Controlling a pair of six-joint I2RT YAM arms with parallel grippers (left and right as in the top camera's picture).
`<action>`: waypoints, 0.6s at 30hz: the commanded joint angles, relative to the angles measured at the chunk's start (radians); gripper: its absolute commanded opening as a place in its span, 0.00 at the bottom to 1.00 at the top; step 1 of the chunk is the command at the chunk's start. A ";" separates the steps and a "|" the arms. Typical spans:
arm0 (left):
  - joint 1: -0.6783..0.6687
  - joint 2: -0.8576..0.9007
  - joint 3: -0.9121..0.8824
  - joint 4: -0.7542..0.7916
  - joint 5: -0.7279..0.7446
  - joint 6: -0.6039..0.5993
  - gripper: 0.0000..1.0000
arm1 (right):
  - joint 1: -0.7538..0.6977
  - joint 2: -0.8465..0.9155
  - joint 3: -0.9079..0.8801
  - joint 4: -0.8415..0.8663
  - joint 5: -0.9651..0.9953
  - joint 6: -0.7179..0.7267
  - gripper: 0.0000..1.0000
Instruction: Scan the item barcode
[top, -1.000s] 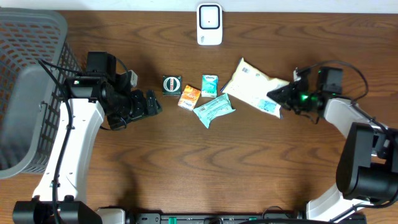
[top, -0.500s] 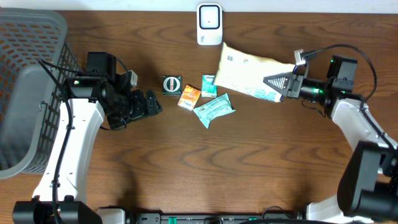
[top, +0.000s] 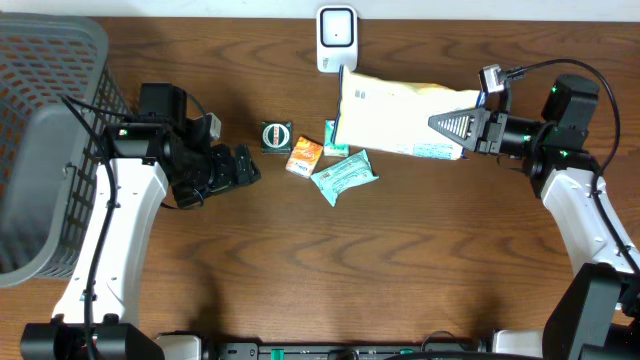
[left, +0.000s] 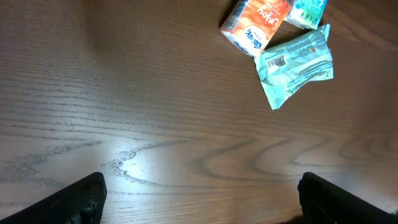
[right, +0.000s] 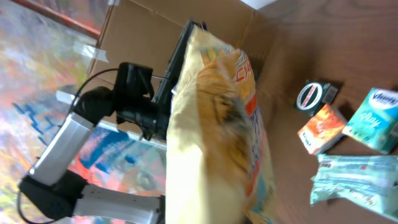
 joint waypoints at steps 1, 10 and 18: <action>-0.002 0.007 -0.002 -0.002 0.005 0.013 0.98 | 0.007 -0.018 0.018 0.004 -0.049 0.085 0.01; -0.002 0.007 -0.002 -0.002 0.005 0.013 0.98 | 0.066 -0.018 0.018 0.024 -0.049 0.097 0.01; -0.002 0.007 -0.002 -0.002 0.005 0.013 0.98 | 0.066 -0.018 0.018 0.042 -0.033 0.094 0.01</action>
